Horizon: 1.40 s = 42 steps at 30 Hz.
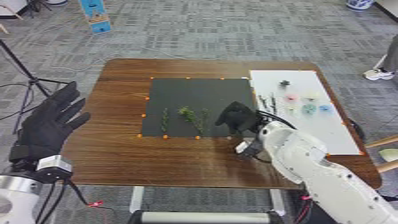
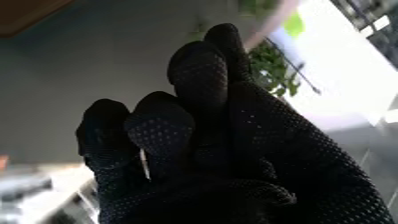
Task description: Arrange flowers
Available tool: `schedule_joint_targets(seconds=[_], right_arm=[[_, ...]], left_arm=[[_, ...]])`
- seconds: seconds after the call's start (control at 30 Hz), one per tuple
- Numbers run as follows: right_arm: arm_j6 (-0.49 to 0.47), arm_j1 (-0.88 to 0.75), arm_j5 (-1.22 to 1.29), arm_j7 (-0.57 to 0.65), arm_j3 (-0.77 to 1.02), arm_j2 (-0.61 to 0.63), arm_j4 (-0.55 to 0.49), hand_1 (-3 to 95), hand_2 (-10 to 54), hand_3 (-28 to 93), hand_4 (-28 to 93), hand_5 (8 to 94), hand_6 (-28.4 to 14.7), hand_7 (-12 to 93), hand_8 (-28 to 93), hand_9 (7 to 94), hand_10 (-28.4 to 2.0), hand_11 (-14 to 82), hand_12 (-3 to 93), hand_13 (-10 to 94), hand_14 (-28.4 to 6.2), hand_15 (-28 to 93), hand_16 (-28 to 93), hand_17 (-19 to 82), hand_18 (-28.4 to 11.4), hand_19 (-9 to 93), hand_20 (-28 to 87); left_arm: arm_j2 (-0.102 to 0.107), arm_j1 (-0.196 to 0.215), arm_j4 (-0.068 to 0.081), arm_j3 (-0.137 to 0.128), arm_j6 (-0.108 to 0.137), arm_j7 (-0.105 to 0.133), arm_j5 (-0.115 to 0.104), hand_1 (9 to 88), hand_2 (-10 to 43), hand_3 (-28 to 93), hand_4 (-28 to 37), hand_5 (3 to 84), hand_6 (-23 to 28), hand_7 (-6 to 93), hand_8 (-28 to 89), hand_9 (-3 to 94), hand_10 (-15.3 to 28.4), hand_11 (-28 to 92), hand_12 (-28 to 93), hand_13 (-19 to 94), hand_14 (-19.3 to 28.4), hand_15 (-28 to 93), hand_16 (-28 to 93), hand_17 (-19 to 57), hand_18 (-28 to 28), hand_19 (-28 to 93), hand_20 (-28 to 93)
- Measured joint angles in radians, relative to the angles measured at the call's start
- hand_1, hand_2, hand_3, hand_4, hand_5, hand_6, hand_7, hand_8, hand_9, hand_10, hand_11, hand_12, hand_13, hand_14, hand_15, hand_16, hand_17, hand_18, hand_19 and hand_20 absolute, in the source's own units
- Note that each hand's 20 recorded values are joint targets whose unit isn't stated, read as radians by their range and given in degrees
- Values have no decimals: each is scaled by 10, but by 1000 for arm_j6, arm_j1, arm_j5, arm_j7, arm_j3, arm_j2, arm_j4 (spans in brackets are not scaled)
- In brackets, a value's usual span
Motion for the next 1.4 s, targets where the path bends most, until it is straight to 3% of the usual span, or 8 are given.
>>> schedule_joint_targets(seconds=[0.23,1.4], right_arm=[[-3,38,-115,-3,-63,0,18,269,267,904,-37,671,-25,183,-112,774,-130,507,426,711,-123,804,351,421,-231,932,616],[-36,138,-240,-28,-216,-2,29,250,270,903,-51,669,-26,179,-111,770,-132,529,403,716,-121,808,356,430,-228,932,631]], left_arm=[[0,0,0,-1,0,0,0,250,-95,639,-283,228,11,166,-95,173,79,113,188,134,103,104,66,-113,179,356,93],[1,1,-1,-17,0,-2,0,249,-95,640,-283,228,12,162,-92,174,78,106,191,131,108,102,66,-116,179,353,93]])
